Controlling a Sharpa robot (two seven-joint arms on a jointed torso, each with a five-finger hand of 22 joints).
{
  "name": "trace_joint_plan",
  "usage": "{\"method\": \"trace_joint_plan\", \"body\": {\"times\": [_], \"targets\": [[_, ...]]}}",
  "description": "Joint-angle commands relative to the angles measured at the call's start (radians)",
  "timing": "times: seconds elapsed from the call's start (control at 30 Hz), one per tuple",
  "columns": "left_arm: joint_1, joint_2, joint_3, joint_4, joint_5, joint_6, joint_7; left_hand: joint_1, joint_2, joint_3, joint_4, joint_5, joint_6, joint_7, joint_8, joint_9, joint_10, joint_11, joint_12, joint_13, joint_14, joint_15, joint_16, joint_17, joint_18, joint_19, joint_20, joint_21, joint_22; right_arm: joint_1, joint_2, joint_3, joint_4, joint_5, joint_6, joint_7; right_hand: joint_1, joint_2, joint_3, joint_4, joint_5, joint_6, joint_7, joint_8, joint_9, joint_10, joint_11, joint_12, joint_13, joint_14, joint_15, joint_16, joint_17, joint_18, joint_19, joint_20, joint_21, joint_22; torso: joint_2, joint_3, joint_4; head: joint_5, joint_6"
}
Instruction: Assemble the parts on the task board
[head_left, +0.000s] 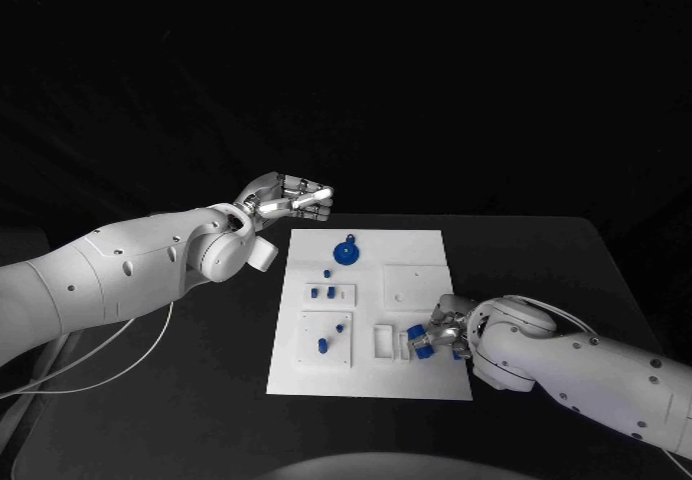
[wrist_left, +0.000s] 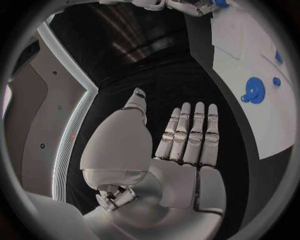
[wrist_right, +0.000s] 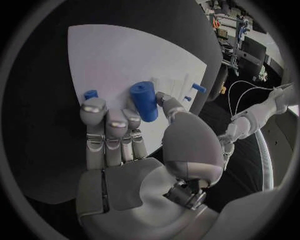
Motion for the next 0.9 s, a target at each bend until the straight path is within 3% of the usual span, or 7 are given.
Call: {"method": "trace_joint_plan", "body": {"times": [0.03, 0.1, 0.17, 0.4, 0.5, 0.7, 0.9], "targets": [[0.0, 0.002, 0.0, 0.001, 0.001, 0.017, 0.007, -0.004, 0.008, -0.001, -0.005, 0.0, 0.002, 0.007, -0.001, -0.001, -0.005, 0.0, 0.0, 0.001, 0.004, -0.002, -0.001, -0.001, 0.006, 0.004, -0.001, 0.005, 0.001, -0.012, -0.013, -0.01, 0.013, 0.044, -0.031, -0.029, 0.029, 0.052, 0.204, -0.191, 0.046, 0.012, 0.002, 0.011, -0.726, -0.003, -0.014, -0.004, -0.001, -0.002, -0.008, -0.002, 0.002, 0.01, 0.029, -0.005, 0.01, 0.093, 0.0, -0.0005, -0.0005, 0.001, 0.001], [0.0, 0.001, 0.0, 0.0, 0.001, 0.017, 0.007, -0.005, 0.009, 0.0, -0.007, 0.0, 0.006, 0.007, -0.001, -0.001, -0.004, 0.0, 0.0, 0.001, 0.004, -0.002, -0.001, -0.001, 0.006, 0.005, -0.001, 0.005, 0.001, -0.004, -0.023, -0.008, 0.026, 0.074, -0.063, -0.018, 0.008, 0.059, 0.209, -0.196, 0.039, 0.016, -0.001, 0.011, -0.727, -0.001, -0.014, -0.005, -0.003, -0.001, -0.009, -0.004, 0.004, 0.01, 0.027, -0.006, 0.02, 0.093, 0.0, -0.0009, -0.0009, 0.0, 0.001], [0.0, 0.001, 0.0, 0.0, 0.001, 0.017, 0.006, -0.008, 0.012, 0.003, -0.016, 0.001, 0.005, 0.006, -0.001, -0.001, -0.004, -0.001, 0.001, 0.001, 0.005, -0.002, -0.001, -0.001, 0.007, 0.006, -0.001, 0.005, 0.002, 0.002, -0.033, -0.004, 0.04, 0.099, -0.089, -0.01, 0.004, 0.064, 0.191, -0.188, -0.014, 0.02, -0.004, 0.011, -0.727, 0.001, -0.014, -0.006, -0.004, 0.0, -0.009, -0.006, 0.002, 0.009, 0.027, -0.005, 0.023, 0.092, 0.0, -0.0007, -0.0011, 0.0, 0.001], [0.0, 0.001, 0.0, -0.002, 0.0, 0.018, 0.002, -0.009, 0.014, 0.005, -0.018, 0.001, 0.007, 0.007, -0.001, -0.001, -0.004, 0.0, 0.0, 0.001, 0.006, -0.003, -0.001, -0.001, 0.007, 0.006, -0.001, 0.005, 0.002, 0.023, -0.062, 0.014, 0.088, 0.137, -0.141, 0.003, 0.009, 0.067, 0.178, -0.187, -0.01, 0.037, -0.01, 0.012, -0.723, 0.004, -0.017, -0.008, -0.006, 0.001, -0.011, -0.007, 0.004, 0.008, 0.026, -0.006, 0.03, 0.093, 0.0, -0.0008, -0.0001, -0.001, 0.0], [0.0, 0.002, 0.0, -0.003, 0.0, 0.019, 0.001, -0.009, 0.014, 0.005, -0.018, 0.001, 0.007, 0.007, -0.001, -0.001, -0.004, 0.0, 0.0, 0.001, 0.006, -0.003, -0.001, -0.001, 0.007, 0.006, -0.001, 0.005, 0.002, 0.029, -0.064, 0.017, 0.099, 0.148, -0.141, 0.003, 0.009, 0.071, 0.162, -0.182, -0.04, 0.046, -0.014, 0.012, -0.722, 0.007, -0.019, -0.008, -0.007, 0.002, -0.011, -0.007, 0.004, 0.007, 0.026, -0.007, 0.031, 0.093, 0.0, -0.0012, 0.0001, -0.002, 0.0], [0.0, 0.004, 0.0, -0.004, 0.0, 0.02, -0.001, -0.014, 0.019, 0.009, -0.028, 0.001, 0.017, 0.006, 0.0, 0.0, -0.005, -0.001, 0.0, 0.001, 0.006, -0.003, -0.001, -0.001, 0.007, 0.006, -0.001, 0.006, 0.002, 0.033, -0.051, 0.019, 0.106, 0.165, -0.109, -0.004, 0.014, 0.075, 0.137, -0.177, -0.058, 0.045, -0.015, 0.011, -0.724, 0.004, -0.018, -0.013, -0.011, 0.002, -0.011, -0.01, 0.003, 0.005, 0.025, -0.007, 0.03, 0.092, 0.001, -0.0008, 0.0011, 0.001, -0.003], [0.0, 0.005, 0.0, -0.004, 0.0, 0.021, -0.003, -0.015, 0.021, 0.01, -0.03, 0.001, 0.019, 0.006, 0.0, 0.0, -0.004, -0.001, 0.0, 0.001, 0.006, -0.003, -0.001, -0.001, 0.008, 0.007, -0.001, 0.006, 0.002, 0.034, -0.018, 0.015, 0.091, 0.171, -0.077, -0.009, 0.012, 0.078, 0.115, -0.16, -0.102, 0.047, -0.018, 0.011, -0.728, 0.003, -0.018, -0.017, -0.014, 0.002, -0.011, -0.011, 0.005, 0.004, 0.024, -0.006, 0.027, 0.092, 0.001, -0.0007, 0.001, 0.002, -0.003]]}}
